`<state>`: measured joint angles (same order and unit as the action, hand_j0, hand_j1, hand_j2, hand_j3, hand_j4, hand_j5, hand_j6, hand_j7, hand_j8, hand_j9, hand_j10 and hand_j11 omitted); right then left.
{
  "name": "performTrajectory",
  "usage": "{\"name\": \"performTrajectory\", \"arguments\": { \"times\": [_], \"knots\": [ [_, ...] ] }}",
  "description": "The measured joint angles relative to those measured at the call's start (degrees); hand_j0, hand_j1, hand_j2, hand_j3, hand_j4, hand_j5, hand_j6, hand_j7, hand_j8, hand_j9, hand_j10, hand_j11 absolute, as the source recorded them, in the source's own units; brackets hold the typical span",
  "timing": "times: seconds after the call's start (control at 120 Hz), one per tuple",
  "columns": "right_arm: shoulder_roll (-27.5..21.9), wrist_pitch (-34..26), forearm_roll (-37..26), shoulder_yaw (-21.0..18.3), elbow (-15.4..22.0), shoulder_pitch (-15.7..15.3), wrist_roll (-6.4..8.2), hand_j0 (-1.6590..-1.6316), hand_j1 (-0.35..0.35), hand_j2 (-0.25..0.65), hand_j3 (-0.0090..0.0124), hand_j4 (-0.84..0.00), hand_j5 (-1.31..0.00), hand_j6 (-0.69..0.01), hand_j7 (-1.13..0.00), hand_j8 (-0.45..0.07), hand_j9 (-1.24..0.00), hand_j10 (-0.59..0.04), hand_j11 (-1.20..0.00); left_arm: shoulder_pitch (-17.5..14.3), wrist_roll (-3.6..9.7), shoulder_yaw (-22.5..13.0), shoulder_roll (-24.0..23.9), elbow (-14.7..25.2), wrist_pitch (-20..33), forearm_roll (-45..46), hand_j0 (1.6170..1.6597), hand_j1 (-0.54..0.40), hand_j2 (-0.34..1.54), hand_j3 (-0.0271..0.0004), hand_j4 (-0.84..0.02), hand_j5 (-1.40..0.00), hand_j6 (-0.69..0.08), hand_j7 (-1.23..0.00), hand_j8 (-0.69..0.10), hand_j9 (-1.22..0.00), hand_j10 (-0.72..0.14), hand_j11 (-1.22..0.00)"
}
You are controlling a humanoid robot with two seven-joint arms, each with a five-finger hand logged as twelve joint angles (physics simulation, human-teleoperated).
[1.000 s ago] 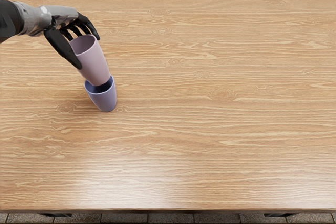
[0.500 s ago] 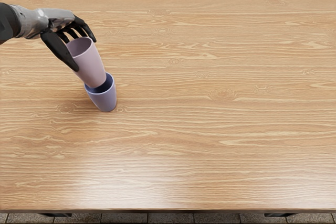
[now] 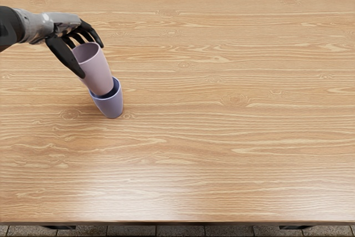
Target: Pick up cup and place in cup with left hand
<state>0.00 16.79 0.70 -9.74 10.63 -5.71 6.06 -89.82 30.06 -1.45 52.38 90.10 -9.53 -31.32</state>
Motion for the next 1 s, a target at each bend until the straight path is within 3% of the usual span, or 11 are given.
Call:
{"name": "performTrajectory", "arguments": {
  "times": [0.433, 0.667, 0.942, 1.0],
  "knots": [
    [0.00, 0.00, 0.00, 0.00, 0.00, 0.00, 0.00, -1.6581, -0.335, -0.002, 0.0000, -0.011, -0.01, -0.011, -0.01, -0.011, -0.01, -0.011, -0.01, 0.70, -0.04, 0.23, -0.01, 0.00, 2.43, -0.31, 1.6543, -0.077, 0.06, 0.0000, -0.466, -0.66, -0.318, -0.66, -0.308, -0.65, -0.453, -0.66],
    [0.00, 0.00, 0.00, -0.01, 0.00, 0.00, 0.00, -1.6581, -0.335, -0.002, 0.0000, -0.011, -0.01, -0.011, -0.01, -0.011, -0.01, -0.011, -0.01, 0.70, -0.36, 0.43, -0.43, -0.01, 2.64, -0.09, 1.6568, -0.011, 0.06, 0.0000, -0.341, -0.46, -0.296, -0.46, -0.292, -0.46, -0.337, -0.46],
    [0.00, 0.00, 0.00, 0.00, 0.00, 0.00, 0.00, -1.6581, -0.335, -0.002, 0.0000, -0.011, -0.01, -0.011, -0.01, -0.011, -0.01, -0.011, -0.01, 0.70, -0.44, 0.50, -0.60, 0.78, 2.21, 0.37, 1.6577, 0.047, 0.05, 0.0000, -0.267, -0.35, -0.255, -0.35, -0.254, -0.35, -0.265, -0.35],
    [0.00, 0.00, 0.00, 0.00, 0.00, 0.00, 0.00, -1.6581, -0.335, -0.002, 0.0000, -0.011, -0.01, -0.011, -0.01, -0.011, -0.01, -0.011, -0.01, 0.64, -0.45, 0.54, -1.20, 0.95, 2.04, 0.40, 1.6578, 0.095, 0.04, 0.0000, -0.224, -0.29, -0.216, -0.29, -0.215, -0.29, -0.223, -0.29]
  ]
}}
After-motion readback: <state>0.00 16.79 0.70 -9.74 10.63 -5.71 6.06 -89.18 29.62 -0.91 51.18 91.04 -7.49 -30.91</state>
